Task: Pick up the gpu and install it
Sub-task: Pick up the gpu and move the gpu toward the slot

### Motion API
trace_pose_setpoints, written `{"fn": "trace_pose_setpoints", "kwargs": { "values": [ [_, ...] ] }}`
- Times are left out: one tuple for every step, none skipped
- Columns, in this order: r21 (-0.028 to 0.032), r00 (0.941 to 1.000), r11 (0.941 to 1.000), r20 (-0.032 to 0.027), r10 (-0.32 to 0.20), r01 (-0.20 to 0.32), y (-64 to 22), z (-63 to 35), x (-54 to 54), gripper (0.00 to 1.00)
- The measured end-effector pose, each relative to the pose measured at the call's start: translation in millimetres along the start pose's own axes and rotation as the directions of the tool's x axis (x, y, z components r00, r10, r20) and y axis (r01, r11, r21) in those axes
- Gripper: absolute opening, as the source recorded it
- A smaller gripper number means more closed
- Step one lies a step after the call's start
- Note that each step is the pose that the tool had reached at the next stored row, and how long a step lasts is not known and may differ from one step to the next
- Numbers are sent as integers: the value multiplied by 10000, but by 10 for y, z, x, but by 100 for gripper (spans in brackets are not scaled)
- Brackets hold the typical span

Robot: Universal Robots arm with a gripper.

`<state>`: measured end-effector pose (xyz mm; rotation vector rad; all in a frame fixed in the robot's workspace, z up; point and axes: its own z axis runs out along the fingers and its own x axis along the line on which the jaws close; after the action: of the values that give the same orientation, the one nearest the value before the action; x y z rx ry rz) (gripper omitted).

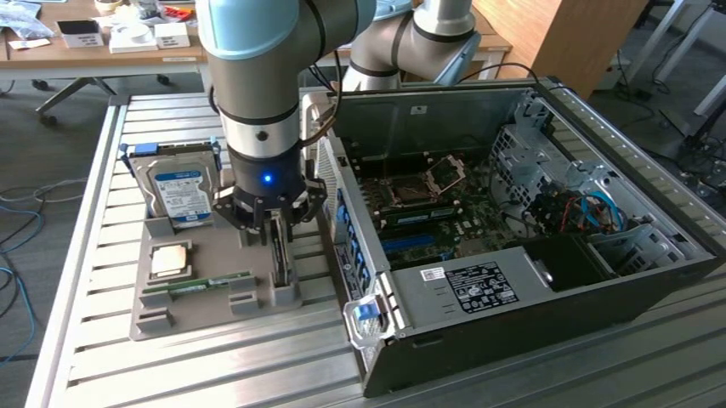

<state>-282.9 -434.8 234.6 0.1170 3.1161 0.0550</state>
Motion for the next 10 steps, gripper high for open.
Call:
{"fn": "trace_pose_setpoints", "kwargs": {
  "values": [
    [0, 10000, 10000, 0, 0, 0, 0, 0, 0, 40],
    [0, 10000, 10000, 0, 0, 0, 0, 0, 0, 40],
    [0, 10000, 10000, 1, 0, 0, 0, 0, 0, 40],
    [0, 10000, 10000, 1, 0, 0, 0, 0, 0, 33],
    [0, 10000, 10000, 0, -1, 1, 0, 0, 0, 33],
    [0, 10000, 10000, 0, 0, 0, 0, 0, 0, 33],
    [0, 10000, 10000, 0, 0, 0, 0, 0, 0, 33],
    [0, 10000, 10000, 0, 0, 0, 0, 0, 0, 33],
    [0, 10000, 10000, 1, 0, 0, 0, 0, 0, 33],
    [0, 10000, 10000, 1, 0, 0, 0, 0, 0, 33]
  ]
}}
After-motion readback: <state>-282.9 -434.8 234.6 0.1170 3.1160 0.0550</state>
